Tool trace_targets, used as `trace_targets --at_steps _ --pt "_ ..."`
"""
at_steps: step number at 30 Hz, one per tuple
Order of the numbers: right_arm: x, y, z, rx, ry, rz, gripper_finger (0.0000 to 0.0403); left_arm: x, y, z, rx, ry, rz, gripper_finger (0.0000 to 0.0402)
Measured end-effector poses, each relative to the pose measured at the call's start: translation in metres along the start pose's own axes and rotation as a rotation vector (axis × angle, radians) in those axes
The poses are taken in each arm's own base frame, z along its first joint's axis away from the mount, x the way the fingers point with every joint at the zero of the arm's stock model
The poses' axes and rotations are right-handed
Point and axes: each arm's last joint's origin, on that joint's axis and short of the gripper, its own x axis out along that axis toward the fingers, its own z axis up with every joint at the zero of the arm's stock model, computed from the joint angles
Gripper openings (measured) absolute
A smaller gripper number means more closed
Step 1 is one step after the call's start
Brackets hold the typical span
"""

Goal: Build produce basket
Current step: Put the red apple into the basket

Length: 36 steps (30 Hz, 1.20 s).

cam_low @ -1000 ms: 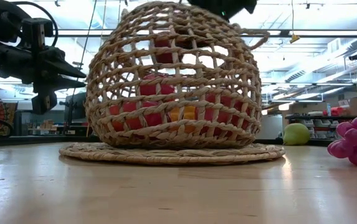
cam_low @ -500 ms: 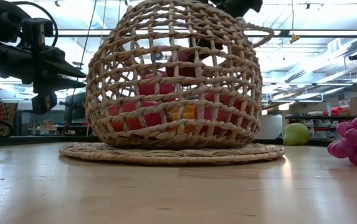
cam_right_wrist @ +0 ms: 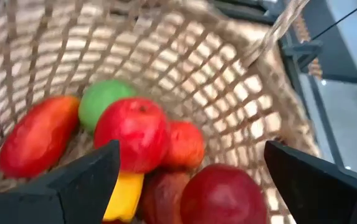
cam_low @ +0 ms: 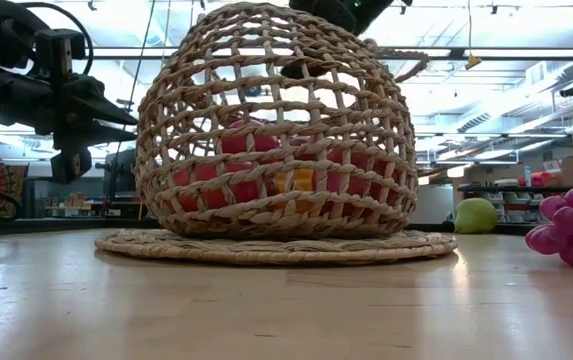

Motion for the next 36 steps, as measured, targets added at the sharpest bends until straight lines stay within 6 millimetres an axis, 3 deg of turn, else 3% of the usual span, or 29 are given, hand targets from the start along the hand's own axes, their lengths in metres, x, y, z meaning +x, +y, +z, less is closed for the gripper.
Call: trace_targets --at_steps 13,18,21,24,28,32,36 --pt "-0.025 -0.013 0.032 0.042 -0.107 -0.092 0.0400 0.000 0.000 0.000 0.000 0.000 0.000 0.0089" --pt "-0.049 -0.041 0.051 0.095 -0.183 -0.348 0.0395 0.000 0.000 0.000 0.000 0.000 0.000 0.0085" --pt "-0.053 -0.069 0.048 0.163 -0.236 -0.384 0.0388 0.000 0.000 0.000 0.000 0.000 0.000 0.0085" --pt "-0.042 -0.104 0.032 0.323 -0.229 -0.328 0.0380 0.000 0.000 0.000 0.000 0.000 0.000 0.0088" --pt "-0.010 -0.142 0.000 0.456 -0.132 -0.266 0.0371 0.000 0.000 0.000 0.000 0.000 -0.001 0.0091" --pt "0.020 -0.167 -0.022 0.532 -0.106 -0.203 0.0369 0.000 0.000 0.000 0.000 -0.001 -0.001 0.0091" --pt "0.048 -0.178 -0.038 0.586 -0.030 -0.156 0.0369 0.000 0.000 0.000 0.000 -0.002 -0.002 0.0091"
